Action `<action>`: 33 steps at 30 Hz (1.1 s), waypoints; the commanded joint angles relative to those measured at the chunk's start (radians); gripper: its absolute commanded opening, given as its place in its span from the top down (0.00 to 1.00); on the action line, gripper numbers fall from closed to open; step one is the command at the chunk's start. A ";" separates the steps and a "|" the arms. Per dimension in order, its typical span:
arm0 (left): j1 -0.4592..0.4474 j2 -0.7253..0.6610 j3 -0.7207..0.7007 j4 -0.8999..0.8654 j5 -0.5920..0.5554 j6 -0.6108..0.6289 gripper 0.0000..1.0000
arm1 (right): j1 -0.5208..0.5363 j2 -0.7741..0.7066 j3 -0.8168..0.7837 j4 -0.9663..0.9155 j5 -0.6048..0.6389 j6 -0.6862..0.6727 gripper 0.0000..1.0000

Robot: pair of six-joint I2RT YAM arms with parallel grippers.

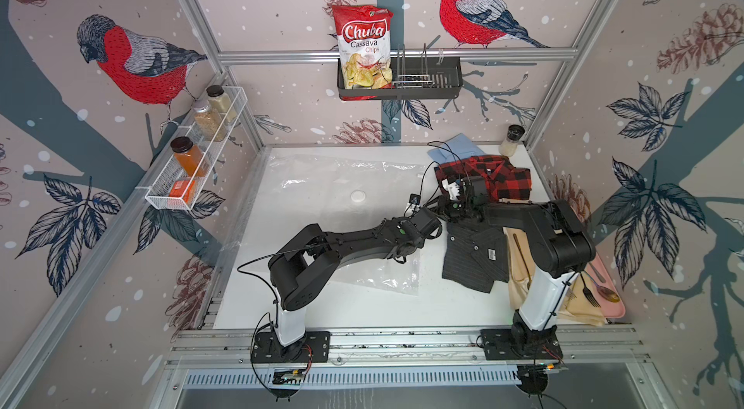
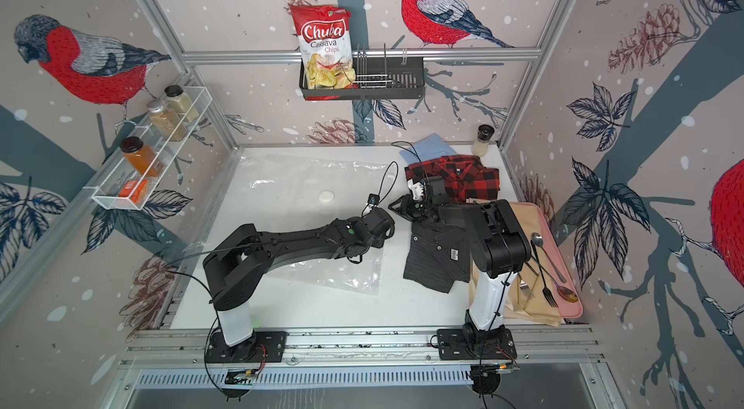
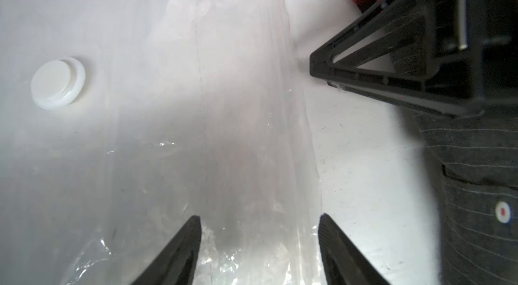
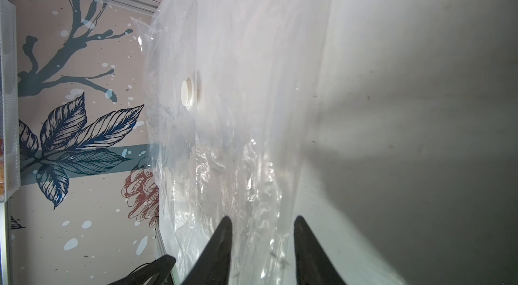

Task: Place the folded shirt into the vacuum bag
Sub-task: Open the vacuum bag at the center of the board.

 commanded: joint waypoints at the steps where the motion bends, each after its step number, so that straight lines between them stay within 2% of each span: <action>1: 0.000 -0.015 0.000 -0.014 -0.048 -0.034 0.35 | -0.003 -0.010 -0.005 0.013 0.003 -0.014 0.62; 5: 0.000 -0.007 0.008 -0.015 -0.061 -0.030 0.35 | -0.004 -0.016 -0.008 -0.004 0.018 -0.023 0.62; 8: 0.002 0.007 0.024 -0.026 -0.038 -0.020 0.31 | -0.003 -0.022 -0.006 -0.044 0.053 -0.041 0.63; 15: -0.001 0.123 0.139 -0.128 0.017 0.028 0.20 | -0.010 -0.035 -0.007 -0.122 0.149 -0.074 0.75; 19: -0.003 0.176 0.183 -0.181 0.006 0.039 0.17 | -0.019 -0.050 -0.020 -0.118 0.154 -0.068 0.74; 28: -0.007 0.257 0.246 -0.237 -0.074 0.040 0.17 | -0.027 -0.059 -0.027 -0.112 0.143 -0.061 0.70; 31: -0.007 0.275 0.260 -0.244 -0.088 0.040 0.21 | -0.027 -0.063 -0.029 -0.110 0.142 -0.061 0.69; 33: -0.010 0.273 0.264 -0.244 -0.092 0.037 0.27 | -0.028 -0.065 -0.029 -0.110 0.141 -0.062 0.69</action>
